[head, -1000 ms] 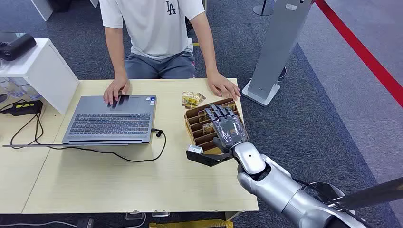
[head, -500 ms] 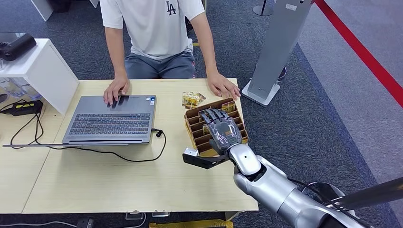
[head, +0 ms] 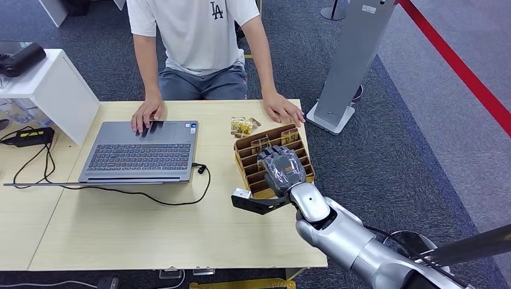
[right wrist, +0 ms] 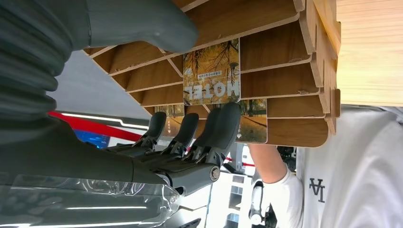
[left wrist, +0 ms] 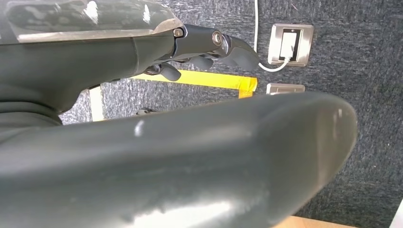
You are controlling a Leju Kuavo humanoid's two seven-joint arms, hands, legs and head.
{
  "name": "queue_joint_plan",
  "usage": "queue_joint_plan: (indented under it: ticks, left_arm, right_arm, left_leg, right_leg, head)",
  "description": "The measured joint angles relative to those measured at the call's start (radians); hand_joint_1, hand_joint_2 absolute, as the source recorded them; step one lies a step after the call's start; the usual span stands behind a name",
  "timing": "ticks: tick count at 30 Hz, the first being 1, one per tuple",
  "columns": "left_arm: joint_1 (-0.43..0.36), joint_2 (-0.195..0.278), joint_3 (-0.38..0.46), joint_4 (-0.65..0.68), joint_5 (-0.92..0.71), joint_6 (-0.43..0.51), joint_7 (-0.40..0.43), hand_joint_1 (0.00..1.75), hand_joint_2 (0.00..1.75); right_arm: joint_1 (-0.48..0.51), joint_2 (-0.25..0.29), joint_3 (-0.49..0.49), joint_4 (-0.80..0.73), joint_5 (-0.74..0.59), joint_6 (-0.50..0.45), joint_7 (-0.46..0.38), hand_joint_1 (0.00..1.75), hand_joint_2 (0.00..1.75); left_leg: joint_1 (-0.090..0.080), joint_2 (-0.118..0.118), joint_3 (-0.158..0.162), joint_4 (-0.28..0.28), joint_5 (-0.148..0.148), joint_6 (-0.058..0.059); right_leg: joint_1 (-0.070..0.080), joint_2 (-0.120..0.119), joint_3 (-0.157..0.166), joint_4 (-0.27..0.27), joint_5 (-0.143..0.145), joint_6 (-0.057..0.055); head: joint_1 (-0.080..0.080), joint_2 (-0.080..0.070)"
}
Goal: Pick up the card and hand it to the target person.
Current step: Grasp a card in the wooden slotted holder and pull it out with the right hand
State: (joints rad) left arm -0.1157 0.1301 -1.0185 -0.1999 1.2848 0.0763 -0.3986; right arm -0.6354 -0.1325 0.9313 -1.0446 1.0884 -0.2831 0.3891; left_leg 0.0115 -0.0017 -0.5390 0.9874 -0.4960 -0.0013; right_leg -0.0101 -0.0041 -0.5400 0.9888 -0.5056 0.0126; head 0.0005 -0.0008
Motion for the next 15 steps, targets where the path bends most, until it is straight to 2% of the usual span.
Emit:
queue_joint_plan:
  ticks: [3, 15]
  left_arm:
    - [0.000, 0.000, 0.000, 0.000, 0.000, 0.000, 0.000, 0.00, 0.00]
    - [0.000, 0.000, 0.000, 0.000, 0.000, 0.001, 0.000, 0.00, 0.00]
  right_arm:
    - [-0.001, 0.000, 0.004, 0.003, -0.003, 0.000, 0.001, 0.58, 1.75]
    - [-0.003, -0.001, 0.014, 0.007, -0.013, 0.000, 0.012, 0.45, 1.75]
  left_leg:
    - [0.000, 0.000, 0.000, 0.000, 0.000, 0.000]
    - [0.000, 0.000, 0.000, 0.000, 0.000, 0.000]
  right_leg:
    - [0.000, 0.000, 0.000, 0.000, 0.000, 0.000]
    - [0.000, 0.000, 0.000, 0.000, 0.000, 0.000]
  head:
    - [0.000, 0.000]
    - [0.000, 0.000]
